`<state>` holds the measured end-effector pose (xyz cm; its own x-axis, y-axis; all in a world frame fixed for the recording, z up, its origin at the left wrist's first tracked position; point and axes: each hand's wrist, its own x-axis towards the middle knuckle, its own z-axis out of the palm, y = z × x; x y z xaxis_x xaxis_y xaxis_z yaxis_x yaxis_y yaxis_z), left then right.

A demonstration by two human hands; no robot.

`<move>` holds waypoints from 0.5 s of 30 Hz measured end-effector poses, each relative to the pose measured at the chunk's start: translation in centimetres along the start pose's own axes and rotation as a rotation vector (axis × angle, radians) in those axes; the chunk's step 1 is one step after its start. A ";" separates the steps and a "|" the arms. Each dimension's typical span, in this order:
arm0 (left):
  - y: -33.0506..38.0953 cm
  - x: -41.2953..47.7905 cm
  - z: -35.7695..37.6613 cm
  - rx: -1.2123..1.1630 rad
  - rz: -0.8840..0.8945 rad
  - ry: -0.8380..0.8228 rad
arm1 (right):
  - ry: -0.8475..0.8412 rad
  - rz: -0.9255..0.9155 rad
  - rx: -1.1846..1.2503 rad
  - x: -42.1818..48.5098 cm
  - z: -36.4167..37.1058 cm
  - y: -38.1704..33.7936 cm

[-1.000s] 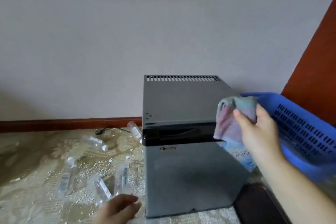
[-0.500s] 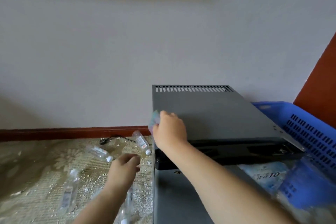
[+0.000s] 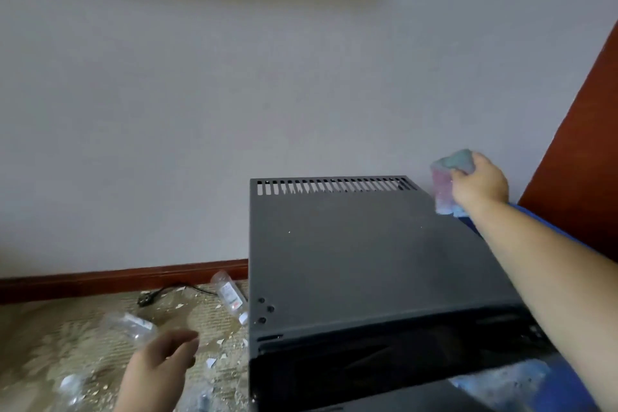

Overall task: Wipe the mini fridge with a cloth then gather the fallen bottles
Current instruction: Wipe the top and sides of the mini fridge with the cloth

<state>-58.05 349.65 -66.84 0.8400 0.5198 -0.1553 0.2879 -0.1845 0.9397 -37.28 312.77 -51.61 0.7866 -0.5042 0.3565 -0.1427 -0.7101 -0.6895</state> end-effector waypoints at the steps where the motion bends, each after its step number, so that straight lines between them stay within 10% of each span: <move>1: 0.4 0.6 0.8 -0.005 -0.005 0.005 | -0.011 0.073 -0.082 1.6 0.3 2.0; 5: 3.0 3.8 4.1 -0.096 -0.046 -0.023 | -0.175 0.185 -0.295 3.8 4.0 6.0; 15: 5.0 3.8 7.1 -0.217 -0.024 -0.033 | -0.388 -0.300 -0.177 -9.8 10.6 -6.6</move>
<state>-50.19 344.80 -64.90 0.8499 0.4936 -0.1845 0.2050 0.0128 0.9787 -37.70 327.60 -57.26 0.9685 -0.0697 0.2390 0.0508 -0.8844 -0.4640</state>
